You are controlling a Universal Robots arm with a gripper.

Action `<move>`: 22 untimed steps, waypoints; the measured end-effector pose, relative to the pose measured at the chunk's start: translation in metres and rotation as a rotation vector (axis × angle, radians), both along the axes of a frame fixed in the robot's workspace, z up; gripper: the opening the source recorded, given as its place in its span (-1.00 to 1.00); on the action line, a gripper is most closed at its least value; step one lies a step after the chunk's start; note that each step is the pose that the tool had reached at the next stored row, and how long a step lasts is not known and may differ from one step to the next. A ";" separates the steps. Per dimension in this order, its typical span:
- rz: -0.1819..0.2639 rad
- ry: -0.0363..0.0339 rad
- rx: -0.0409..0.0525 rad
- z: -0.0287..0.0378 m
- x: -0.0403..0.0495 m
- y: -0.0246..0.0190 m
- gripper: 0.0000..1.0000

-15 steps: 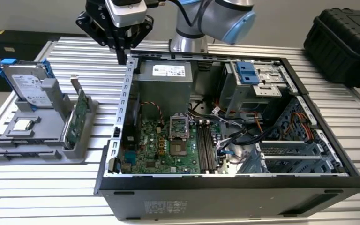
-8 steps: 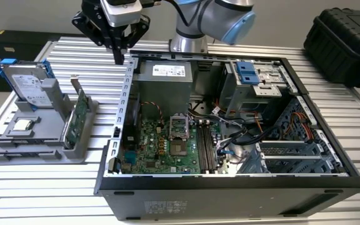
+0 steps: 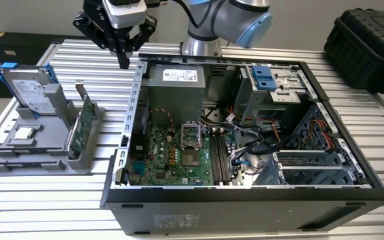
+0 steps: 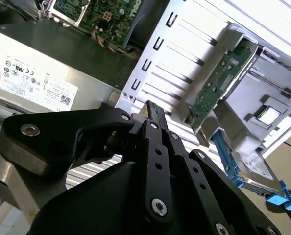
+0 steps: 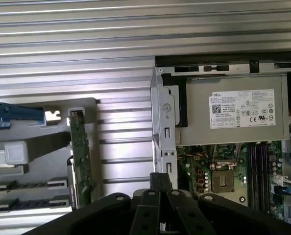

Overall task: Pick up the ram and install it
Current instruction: 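Reach for the ram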

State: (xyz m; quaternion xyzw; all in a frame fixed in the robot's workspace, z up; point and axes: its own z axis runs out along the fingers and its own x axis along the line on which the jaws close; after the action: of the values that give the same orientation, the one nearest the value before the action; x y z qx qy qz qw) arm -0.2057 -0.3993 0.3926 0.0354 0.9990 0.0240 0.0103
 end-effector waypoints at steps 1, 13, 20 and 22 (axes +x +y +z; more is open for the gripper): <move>0.000 -0.0001 0.0001 -0.0001 -0.0007 0.0000 -1.00; 0.000 -0.0001 0.0000 0.0000 -0.0083 0.0000 -1.00; 0.000 0.0000 0.0000 0.0000 -0.0123 0.0000 -1.00; 0.000 -0.0001 0.0001 -0.0001 -0.0135 0.0000 -1.00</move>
State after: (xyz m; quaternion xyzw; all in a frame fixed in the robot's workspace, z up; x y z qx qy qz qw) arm -0.2191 -0.3993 0.3926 0.0354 0.9990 0.0241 0.0104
